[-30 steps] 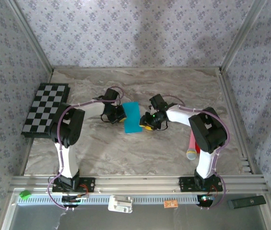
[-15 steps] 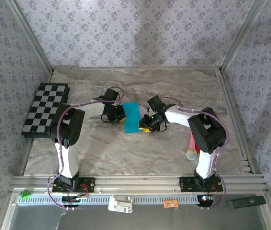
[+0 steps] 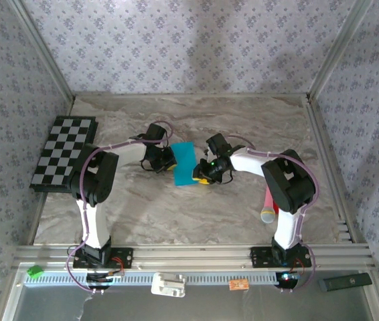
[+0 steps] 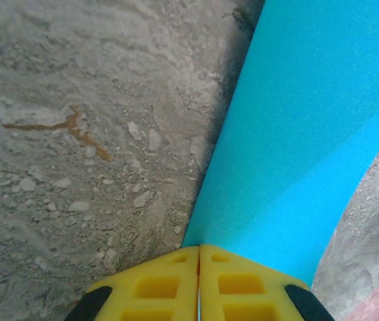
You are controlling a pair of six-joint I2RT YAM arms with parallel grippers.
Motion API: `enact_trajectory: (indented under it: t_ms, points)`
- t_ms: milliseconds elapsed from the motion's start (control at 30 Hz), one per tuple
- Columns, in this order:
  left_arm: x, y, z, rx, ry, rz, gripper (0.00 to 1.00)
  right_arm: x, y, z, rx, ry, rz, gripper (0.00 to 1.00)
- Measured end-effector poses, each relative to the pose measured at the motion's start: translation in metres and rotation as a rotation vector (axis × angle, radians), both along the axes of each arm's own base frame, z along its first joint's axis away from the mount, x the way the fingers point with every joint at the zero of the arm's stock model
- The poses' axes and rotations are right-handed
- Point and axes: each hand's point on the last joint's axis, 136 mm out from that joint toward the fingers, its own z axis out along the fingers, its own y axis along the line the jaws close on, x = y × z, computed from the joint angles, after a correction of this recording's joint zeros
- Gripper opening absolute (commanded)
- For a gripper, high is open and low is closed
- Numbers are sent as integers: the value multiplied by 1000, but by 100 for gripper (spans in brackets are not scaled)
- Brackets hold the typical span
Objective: Fold a paper plane with a square sheet of paper (pick it up from the middle)
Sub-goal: Fold the triangle a second time at the center of the table.
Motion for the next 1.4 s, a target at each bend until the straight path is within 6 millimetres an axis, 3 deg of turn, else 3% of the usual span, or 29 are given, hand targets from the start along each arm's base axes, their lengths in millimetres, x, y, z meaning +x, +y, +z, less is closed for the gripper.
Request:
enact_trajectory:
  t_ms: [333, 633, 767, 967, 1400]
  points:
    - [0, 0, 0, 0, -3, 0, 8, 12, 0, 3, 28, -26, -35, 22]
    - [-3, 0, 4, 7, 0, -22, 13, 12, -3, 2, 23, -11, -54, 6]
    - [3, -3, 18, -2, -41, -51, 19, 10, -7, -1, 7, 2, -56, 4]
    - [16, -10, 40, -29, -117, -77, 19, 3, -16, -6, -23, 39, -57, 3]
    - [10, -14, 12, -32, -44, -105, 17, -1, -21, -7, -28, 66, -49, 8]
